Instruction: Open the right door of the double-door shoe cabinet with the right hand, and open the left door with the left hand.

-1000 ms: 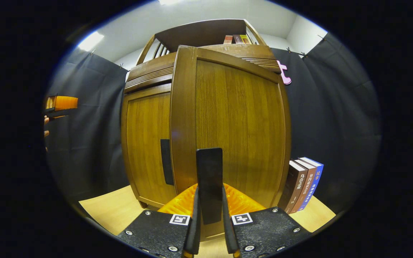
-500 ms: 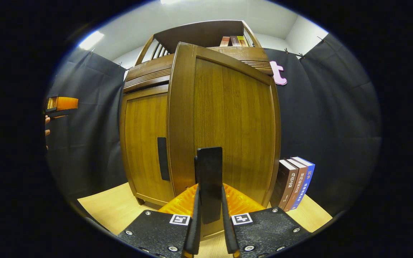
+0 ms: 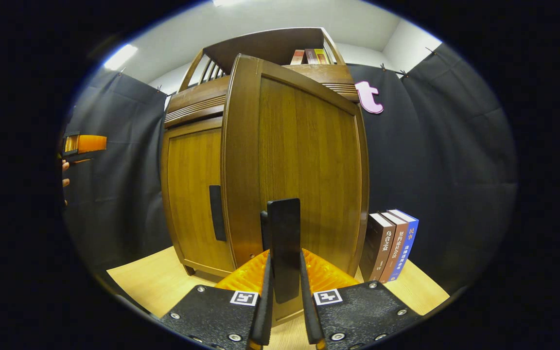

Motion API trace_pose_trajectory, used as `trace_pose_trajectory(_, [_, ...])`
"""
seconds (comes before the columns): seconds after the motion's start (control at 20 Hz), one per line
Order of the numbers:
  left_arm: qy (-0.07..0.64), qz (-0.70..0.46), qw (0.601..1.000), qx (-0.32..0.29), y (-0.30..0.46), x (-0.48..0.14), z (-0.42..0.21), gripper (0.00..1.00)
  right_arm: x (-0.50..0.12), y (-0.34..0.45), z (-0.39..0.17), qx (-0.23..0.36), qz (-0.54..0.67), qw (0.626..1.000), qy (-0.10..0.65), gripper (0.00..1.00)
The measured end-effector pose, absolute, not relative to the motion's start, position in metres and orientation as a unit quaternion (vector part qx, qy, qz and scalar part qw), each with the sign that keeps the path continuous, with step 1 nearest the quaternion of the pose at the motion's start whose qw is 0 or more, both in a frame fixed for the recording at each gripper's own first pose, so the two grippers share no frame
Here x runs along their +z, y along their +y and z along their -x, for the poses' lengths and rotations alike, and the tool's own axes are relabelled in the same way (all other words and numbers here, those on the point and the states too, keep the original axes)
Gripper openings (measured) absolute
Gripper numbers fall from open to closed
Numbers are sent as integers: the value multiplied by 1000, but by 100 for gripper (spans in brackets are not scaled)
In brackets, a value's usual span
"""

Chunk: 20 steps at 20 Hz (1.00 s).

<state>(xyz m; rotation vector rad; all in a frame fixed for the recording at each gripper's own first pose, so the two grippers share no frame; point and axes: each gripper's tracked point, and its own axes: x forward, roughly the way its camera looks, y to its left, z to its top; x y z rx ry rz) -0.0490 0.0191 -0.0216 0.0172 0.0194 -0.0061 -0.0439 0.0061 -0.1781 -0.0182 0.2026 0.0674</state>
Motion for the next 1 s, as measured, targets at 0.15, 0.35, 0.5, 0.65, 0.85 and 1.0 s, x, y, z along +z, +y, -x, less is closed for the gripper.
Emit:
trace_pose_trajectory(0.15, [7,-12,1000,-5,17,-19,52,94,-175,0,51,30,8,994,101,28])
trace_pose_trajectory(0.35, [6,-15,1000,-8,13,-17,56,95,-175,-11,57,24,21,994,105,27])
trace_pose_trajectory(0.5, [6,-10,1000,-8,13,-17,57,96,-176,-17,60,18,22,994,108,27])
trace_pose_trajectory(0.65, [7,-11,1000,-6,15,-18,58,94,-178,-21,64,15,24,993,114,27])
trace_pose_trajectory(0.85, [2,-16,1000,-3,16,-13,59,95,-186,-29,72,13,11,992,127,27])
trace_pose_trajectory(1.0, [2,-18,1000,-4,13,-13,60,94,-191,-35,74,15,-3,991,133,35])
